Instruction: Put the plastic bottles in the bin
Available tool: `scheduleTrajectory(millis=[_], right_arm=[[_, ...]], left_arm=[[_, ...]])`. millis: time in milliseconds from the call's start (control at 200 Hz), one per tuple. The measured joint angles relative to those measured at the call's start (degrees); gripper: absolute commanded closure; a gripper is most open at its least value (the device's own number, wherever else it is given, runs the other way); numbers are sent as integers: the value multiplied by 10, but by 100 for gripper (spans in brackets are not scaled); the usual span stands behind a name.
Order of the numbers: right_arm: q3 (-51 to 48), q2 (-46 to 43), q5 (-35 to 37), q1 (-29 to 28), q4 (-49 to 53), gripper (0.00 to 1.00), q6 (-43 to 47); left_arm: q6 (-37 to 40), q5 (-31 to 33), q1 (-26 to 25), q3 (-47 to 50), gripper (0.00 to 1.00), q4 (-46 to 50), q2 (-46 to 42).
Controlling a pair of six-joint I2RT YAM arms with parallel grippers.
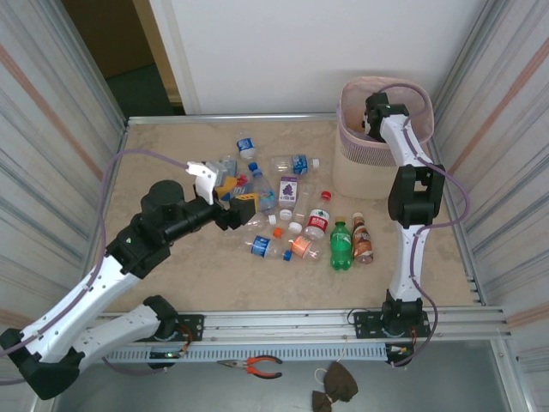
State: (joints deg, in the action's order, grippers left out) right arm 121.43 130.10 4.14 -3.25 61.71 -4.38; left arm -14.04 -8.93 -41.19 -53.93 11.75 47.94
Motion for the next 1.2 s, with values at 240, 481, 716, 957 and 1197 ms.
scheduleTrajectory(millis=[240, 481, 716, 957, 1197], right_arm=[[-5, -8, -7, 0, 1, 13, -3], [-1, -68, -12, 0, 12, 13, -7], [23, -139, -12, 0, 22, 14, -12], [37, -203, -13, 0, 43, 14, -12], [37, -258, -14, -5, 62, 16, -12]], left_arm=[[-5, 0, 0, 5, 17, 0, -12], [-9, 0, 0, 12, 17, 0, -14], [-10, 0, 0, 12, 17, -1, -14], [-11, 0, 0, 14, 17, -16, -8], [-11, -1, 0, 15, 17, -28, 18]])
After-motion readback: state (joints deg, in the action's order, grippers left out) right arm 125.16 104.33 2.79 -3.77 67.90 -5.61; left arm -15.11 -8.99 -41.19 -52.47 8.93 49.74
